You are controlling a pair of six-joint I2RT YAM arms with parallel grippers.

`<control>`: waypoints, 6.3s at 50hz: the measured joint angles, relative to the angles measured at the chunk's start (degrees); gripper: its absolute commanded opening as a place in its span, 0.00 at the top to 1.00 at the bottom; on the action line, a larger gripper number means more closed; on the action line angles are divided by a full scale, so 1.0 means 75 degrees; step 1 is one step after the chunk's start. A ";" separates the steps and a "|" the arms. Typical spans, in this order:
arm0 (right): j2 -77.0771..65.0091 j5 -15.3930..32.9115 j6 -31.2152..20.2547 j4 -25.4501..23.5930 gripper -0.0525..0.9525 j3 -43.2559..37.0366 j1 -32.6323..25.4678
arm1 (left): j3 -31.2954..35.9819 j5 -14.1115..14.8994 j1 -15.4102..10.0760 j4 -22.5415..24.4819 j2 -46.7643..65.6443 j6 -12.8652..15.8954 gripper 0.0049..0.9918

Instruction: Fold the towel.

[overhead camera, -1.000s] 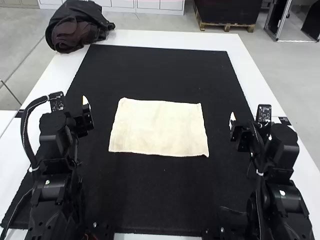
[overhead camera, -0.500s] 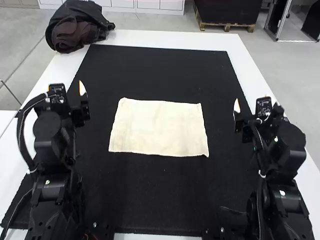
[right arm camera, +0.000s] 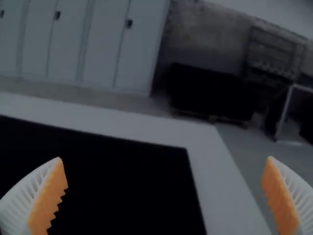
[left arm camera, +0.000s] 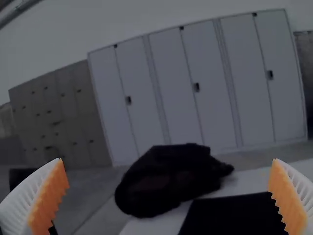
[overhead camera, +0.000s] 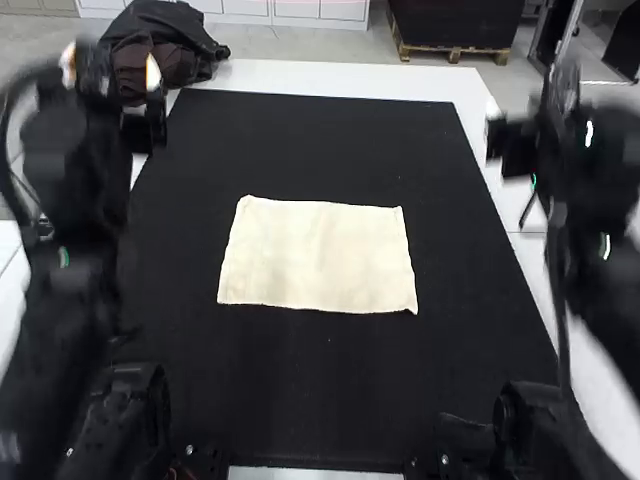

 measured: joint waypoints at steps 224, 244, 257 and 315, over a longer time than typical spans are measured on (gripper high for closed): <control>1.0072 -0.1772 0.1900 0.1317 0.97 0.2430 0.0886 | 0.3308 0.1818 -0.1046 0.0105 1.1389 -0.1125 0.98; 0.9317 -0.1999 0.2046 0.1145 0.97 0.2428 0.0886 | 0.3273 0.1848 -0.1040 -0.0149 1.0573 -0.1212 0.98; 0.8938 -0.2197 0.2066 0.0801 0.97 0.2273 0.0877 | 0.2975 0.1988 -0.1003 -0.0306 1.0267 -0.1236 0.98; 0.7274 -0.2652 0.2060 -0.0131 0.97 0.1265 0.0498 | 0.1915 0.2314 -0.0988 -0.0589 0.8970 -0.1198 0.98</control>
